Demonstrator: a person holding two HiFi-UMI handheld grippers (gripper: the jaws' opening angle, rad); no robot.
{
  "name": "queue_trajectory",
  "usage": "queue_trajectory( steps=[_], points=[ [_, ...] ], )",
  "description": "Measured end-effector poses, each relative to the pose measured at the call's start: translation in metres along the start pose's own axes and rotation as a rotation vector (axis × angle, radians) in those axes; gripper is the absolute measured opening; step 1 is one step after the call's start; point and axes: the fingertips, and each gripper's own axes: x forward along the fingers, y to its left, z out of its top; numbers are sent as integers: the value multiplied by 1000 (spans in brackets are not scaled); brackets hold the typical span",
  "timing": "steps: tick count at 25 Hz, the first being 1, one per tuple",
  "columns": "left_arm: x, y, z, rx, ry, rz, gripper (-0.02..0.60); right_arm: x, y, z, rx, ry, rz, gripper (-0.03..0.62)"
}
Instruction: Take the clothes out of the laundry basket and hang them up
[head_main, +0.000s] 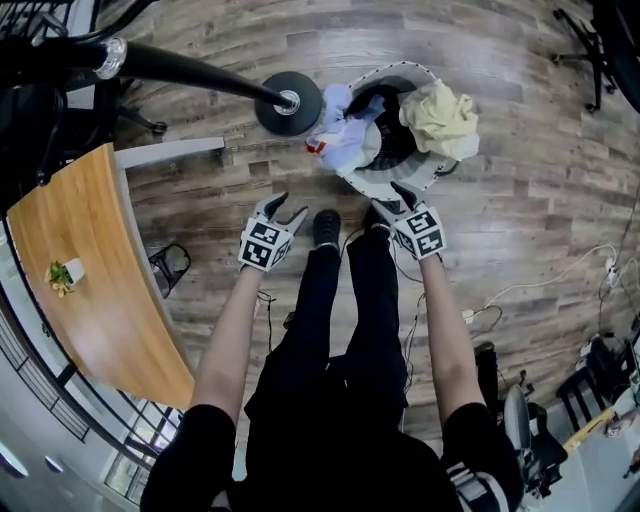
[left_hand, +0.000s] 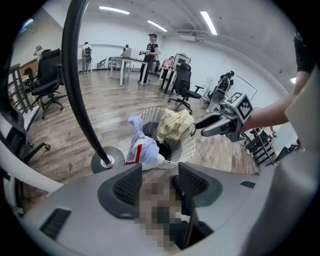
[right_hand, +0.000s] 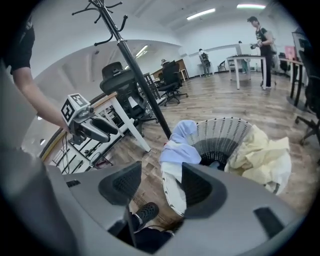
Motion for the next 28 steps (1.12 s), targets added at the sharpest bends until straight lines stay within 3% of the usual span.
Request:
queue_trajectory(
  steps=[7,15,23,28],
  points=[
    [34,24,-27,-35,-8,13,230,49,-6,-7,-45,6,15,262],
    [94,38,-57,-14,-7,-4,229,95,-30,-26,-106,29,5,259],
    [145,71,-68,97,7,19,229,142,-47,-32,-183,36,21,259],
    [171,90,-71,129,20,13,229,171,-48,-29,-298,59,32,265]
  ],
)
